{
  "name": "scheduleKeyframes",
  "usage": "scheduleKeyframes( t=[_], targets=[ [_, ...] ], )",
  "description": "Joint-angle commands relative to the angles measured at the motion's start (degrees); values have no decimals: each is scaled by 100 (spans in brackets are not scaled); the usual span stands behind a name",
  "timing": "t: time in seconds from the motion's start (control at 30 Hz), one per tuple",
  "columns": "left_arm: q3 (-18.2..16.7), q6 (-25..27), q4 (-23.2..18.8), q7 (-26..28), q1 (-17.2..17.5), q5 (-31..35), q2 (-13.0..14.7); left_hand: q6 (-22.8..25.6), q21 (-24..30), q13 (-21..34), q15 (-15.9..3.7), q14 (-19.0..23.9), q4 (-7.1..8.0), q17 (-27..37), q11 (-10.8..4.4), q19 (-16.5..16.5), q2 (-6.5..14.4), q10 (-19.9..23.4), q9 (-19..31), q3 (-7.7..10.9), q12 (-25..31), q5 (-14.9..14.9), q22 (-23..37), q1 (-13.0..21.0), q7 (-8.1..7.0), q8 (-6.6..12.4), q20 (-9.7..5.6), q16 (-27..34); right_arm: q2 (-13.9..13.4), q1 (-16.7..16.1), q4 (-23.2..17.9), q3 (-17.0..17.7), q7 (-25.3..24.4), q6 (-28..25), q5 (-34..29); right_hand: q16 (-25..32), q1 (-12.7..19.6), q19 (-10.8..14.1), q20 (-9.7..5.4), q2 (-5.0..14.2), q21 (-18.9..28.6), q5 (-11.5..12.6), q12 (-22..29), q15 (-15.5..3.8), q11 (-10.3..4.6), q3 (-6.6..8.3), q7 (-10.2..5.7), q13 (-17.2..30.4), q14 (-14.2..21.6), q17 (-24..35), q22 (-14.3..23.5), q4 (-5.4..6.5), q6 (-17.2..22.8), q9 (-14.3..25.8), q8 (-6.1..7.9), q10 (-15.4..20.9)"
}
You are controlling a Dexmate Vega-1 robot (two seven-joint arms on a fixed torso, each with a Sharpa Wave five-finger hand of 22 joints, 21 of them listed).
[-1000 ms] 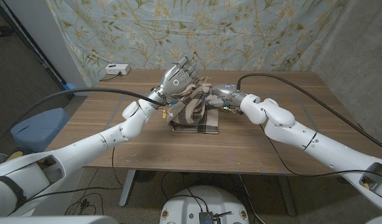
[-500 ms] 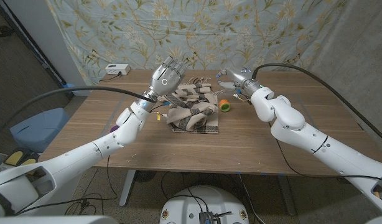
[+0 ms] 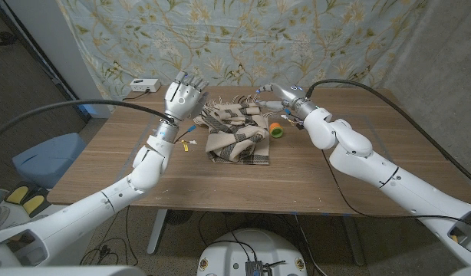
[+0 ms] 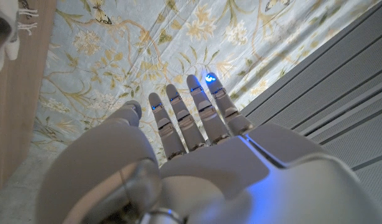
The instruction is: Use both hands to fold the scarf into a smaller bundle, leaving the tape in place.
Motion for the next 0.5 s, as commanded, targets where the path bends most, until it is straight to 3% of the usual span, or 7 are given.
scheduleKeyframes(
  t=[0.03, 0.13, 0.3, 0.5],
  targets=[
    [-1117, -256, -936, -137, 1001, -1931, 93, -31, -17, 4, -860, 76, 23, 16, 66, 21, -8, 37, 11, 44, 24, -15, 32, -87, 71, -26, 98, 13, 205, 309, 528, -277, 176, 721, 659, -56, 132, -53, -27, 57, -55, 59, -27, -285, -11, 6, -4, 11, -149, -37, 12, -141, -208, 0, -41, -195],
    [-1378, -383, -1050, -111, 1164, -2359, 71, -62, -33, 7, -842, 91, 41, 17, 99, -10, 33, 49, 13, 65, 26, -29, 40, -120, 165, -28, 141, 19, 228, 374, 616, -360, 240, 805, 694, -73, 176, -74, -31, 64, -83, 67, -42, -294, -3, -17, 3, 13, -223, -59, 11, -197, -361, 1, -55, -324],
    [-1716, -526, -1199, -165, 1360, -2929, 36, -37, -50, 9, -755, 109, 47, 13, 166, -45, 82, 129, 15, 107, 52, -43, 49, -148, 262, -7, 200, 22, 272, 467, 723, -510, 325, 882, 652, -141, 227, -149, 3, -91, -161, 83, -36, -228, -3, -138, 17, 14, -452, -131, 10, -333, -607, 0, -50, -522],
    [-2055, -611, -1370, -285, 1566, -3489, 0, -72, -71, 12, -671, 114, 52, 11, 214, -94, 122, 148, 15, 147, 52, -53, 58, -175, 399, -12, 247, 21, 409, 540, 920, -656, 275, 1013, 615, -147, 227, -180, 13, -155, -191, 99, -36, -222, -12, -191, 11, 14, -499, -157, 10, -368, -682, -1, -44, -600]
  ],
)
